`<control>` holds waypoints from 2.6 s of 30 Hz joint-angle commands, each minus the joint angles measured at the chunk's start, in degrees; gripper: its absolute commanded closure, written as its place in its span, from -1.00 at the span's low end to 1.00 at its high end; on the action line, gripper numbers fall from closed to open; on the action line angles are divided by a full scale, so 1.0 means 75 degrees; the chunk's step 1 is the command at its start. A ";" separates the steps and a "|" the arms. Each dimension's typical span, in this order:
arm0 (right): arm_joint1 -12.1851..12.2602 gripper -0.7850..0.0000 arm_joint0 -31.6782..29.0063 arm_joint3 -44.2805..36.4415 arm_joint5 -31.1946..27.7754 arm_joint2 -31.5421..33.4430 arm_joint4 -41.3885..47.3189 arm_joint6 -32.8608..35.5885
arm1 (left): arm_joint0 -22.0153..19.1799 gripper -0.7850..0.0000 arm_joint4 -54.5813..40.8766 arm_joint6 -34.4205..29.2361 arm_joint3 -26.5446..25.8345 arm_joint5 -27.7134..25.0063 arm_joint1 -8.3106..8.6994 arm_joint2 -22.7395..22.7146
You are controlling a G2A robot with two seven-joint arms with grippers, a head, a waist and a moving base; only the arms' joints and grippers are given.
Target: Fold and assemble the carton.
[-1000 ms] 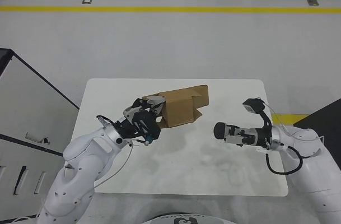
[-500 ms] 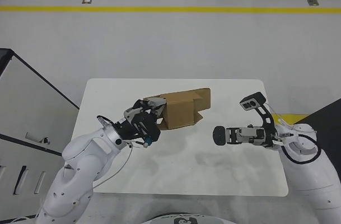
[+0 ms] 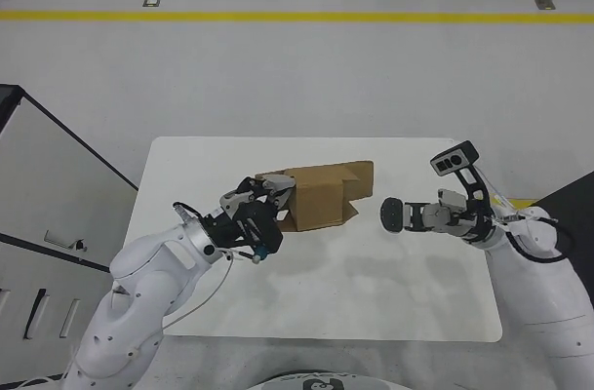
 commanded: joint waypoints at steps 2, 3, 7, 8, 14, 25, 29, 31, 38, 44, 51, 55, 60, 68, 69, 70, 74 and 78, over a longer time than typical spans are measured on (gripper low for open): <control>-0.0030 -1.00 0.0122 0.0155 0.0186 -0.0048 0.0191 -0.0046 | -0.0002 1.00 0.0035 0.0009 -0.0023 0.0031 0.0005 0.0032; -0.0041 -1.00 0.0165 0.0213 0.0223 -0.0072 0.0220 -0.0052 | 0.0007 1.00 0.0047 0.0001 -0.0023 0.0061 0.0006 0.0038; -0.0104 -1.00 0.0361 0.0448 0.0341 -0.0265 0.0369 -0.0106 | 0.0062 1.00 0.0061 0.0013 -0.0028 0.0163 0.0008 0.0087; -0.0123 -1.00 0.0416 0.0502 0.0389 -0.0332 0.0417 -0.0105 | 0.0070 1.00 0.0089 0.0016 -0.0035 0.0179 0.0010 0.0099; -0.0230 -1.00 0.0818 0.0845 0.0444 -0.0703 0.0308 -0.0197 | 0.0076 1.00 0.0168 0.0017 -0.0091 0.0207 0.0015 0.0221; -0.0425 -1.00 0.1321 0.1122 0.0038 -0.1301 -0.0199 -0.0391 | 0.0011 1.00 0.0166 -0.0090 -0.0110 0.0253 0.0008 0.0448; -0.0461 -1.00 0.1364 0.1045 -0.0314 -0.1348 -0.0503 -0.0400 | -0.0001 1.00 0.0168 -0.0143 -0.0102 0.0235 0.0012 0.0476; -0.0465 -1.00 0.1373 0.1023 -0.0515 -0.1319 -0.0734 -0.0404 | -0.0006 1.00 0.0164 -0.0146 -0.0099 0.0218 0.0015 0.0483; -0.0475 -1.00 0.1331 0.0806 -0.1129 -0.1252 -0.1338 -0.0229 | 0.0029 1.00 -0.0099 -0.0277 -0.0030 0.0313 0.0009 0.0458; -0.0496 -0.85 0.1261 0.0677 -0.1600 -0.1299 -0.1832 -0.0222 | 0.0025 1.00 -0.0489 -0.0396 0.0046 0.0378 -0.0005 0.0434; -0.0514 -0.56 0.1184 0.0440 -0.2209 -0.1260 -0.2352 -0.0397 | -0.0014 1.00 -0.0659 -0.0497 0.0079 0.0319 -0.0003 0.0411; -0.0523 -0.28 0.1165 0.0307 -0.2410 -0.1258 -0.2694 -0.0566 | -0.0030 1.00 -0.0726 -0.0550 0.0080 0.0276 0.0000 0.0404; -0.0519 -0.07 0.1200 0.0110 -0.2748 -0.1248 -0.3530 -0.0741 | -0.0059 1.00 -0.0738 -0.0573 0.0083 0.0238 0.0005 0.0405; -0.0542 0.03 0.1211 -0.0140 -0.2963 -0.1367 -0.4296 -0.1250 | -0.0083 1.00 -0.0737 -0.0559 0.0074 0.0193 0.0017 0.0400; -0.0546 0.04 0.1224 -0.0155 -0.3003 -0.1379 -0.4334 -0.1295 | -0.0083 1.00 -0.0738 -0.0554 0.0072 0.0182 0.0019 0.0398; -0.0549 0.05 0.1240 -0.0167 -0.3044 -0.1391 -0.4387 -0.1328 | -0.0079 1.00 -0.0742 -0.0559 0.0072 0.0191 0.0021 0.0390; -0.0562 0.11 0.1284 -0.0195 -0.3152 -0.1452 -0.4501 -0.1461 | -0.0059 1.00 -0.0767 -0.0549 0.0077 0.0207 0.0027 0.0364; -0.0568 0.22 0.1337 -0.0175 -0.3125 -0.1516 -0.4525 -0.1497 | -0.0050 1.00 -0.0775 -0.0548 0.0078 0.0219 0.0032 0.0349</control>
